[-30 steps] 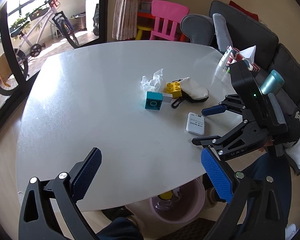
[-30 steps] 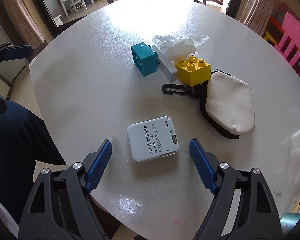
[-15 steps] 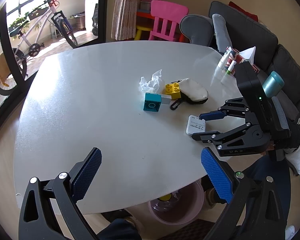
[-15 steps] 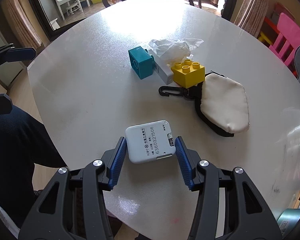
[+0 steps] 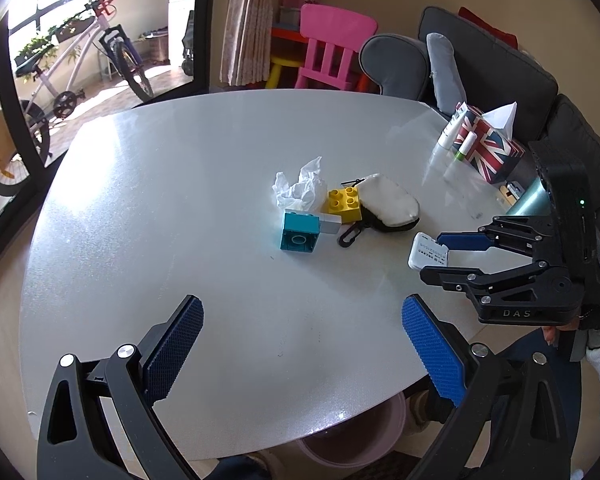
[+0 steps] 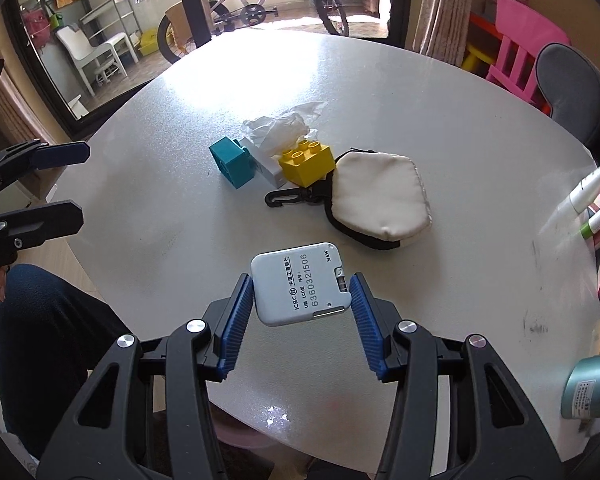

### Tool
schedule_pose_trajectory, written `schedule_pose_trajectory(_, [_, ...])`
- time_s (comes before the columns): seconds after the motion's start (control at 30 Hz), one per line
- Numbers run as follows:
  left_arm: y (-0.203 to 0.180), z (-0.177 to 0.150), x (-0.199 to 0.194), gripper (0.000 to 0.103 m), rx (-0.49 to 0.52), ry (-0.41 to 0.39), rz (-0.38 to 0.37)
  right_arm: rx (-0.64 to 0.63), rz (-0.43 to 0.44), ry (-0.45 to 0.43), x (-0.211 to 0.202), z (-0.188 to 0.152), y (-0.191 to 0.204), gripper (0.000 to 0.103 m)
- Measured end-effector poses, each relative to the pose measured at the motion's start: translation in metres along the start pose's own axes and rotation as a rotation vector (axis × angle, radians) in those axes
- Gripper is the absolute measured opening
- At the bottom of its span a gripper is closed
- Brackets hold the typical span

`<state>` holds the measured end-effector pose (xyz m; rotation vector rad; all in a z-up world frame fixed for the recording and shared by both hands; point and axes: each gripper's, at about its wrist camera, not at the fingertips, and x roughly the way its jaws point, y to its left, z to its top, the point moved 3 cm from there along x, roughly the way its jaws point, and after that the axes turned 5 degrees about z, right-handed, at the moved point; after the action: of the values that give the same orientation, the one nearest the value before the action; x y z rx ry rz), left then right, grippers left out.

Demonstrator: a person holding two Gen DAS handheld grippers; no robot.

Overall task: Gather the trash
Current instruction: 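Grasp the teal block with the left gripper while the right holds the card reader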

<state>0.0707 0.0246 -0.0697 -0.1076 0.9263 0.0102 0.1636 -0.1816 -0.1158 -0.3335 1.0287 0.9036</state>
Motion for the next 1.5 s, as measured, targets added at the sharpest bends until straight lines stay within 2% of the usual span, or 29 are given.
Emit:
schedule_pose_trajectory(0.43, [-0.005, 0.024, 0.036, 0.096, 0.021, 0.033, 0.027, 0.050, -0.029, -0.044, -0.022, -0.006, -0.015, 0.050])
schedule_pose_trajectory(0.97, [-0.007, 0.041, 0.081, 0.095, 0.044, 0.097, 0.048, 0.071, -0.045, -0.046, -0.024, -0.013, -0.030, 0.050])
schedule_pose_trajectory(1.0, [-0.007, 0.041, 0.083, 0.094, 0.047, 0.100, 0.049, 0.072, -0.044, -0.045, -0.024, -0.013, -0.030, 0.050])
schedule_pose_trajectory(1.07, [-0.008, 0.041, 0.087, 0.082, 0.052, 0.109, 0.050, 0.073, -0.043, -0.046, -0.023, -0.013, -0.031, 0.050])
schedule_pose_trajectory(1.17, [-0.007, 0.040, 0.092, 0.058, 0.052, 0.124, 0.047, 0.075, -0.042, -0.050, -0.024, -0.011, -0.033, 0.050])
schedule_pose_trajectory(1.2, [-0.007, 0.039, 0.093, 0.043, 0.054, 0.130, 0.046, 0.075, -0.041, -0.051, -0.024, -0.011, -0.033, 0.050])
schedule_pose_trajectory(1.23, [-0.007, 0.039, 0.094, 0.034, 0.056, 0.132, 0.045, 0.076, -0.042, -0.053, -0.024, -0.011, -0.033, 0.050])
schedule_pose_trajectory(1.5, [-0.008, 0.037, 0.085, 0.032, 0.062, 0.114, 0.032, 0.075, -0.045, -0.063, -0.026, -0.008, -0.032, 0.050])
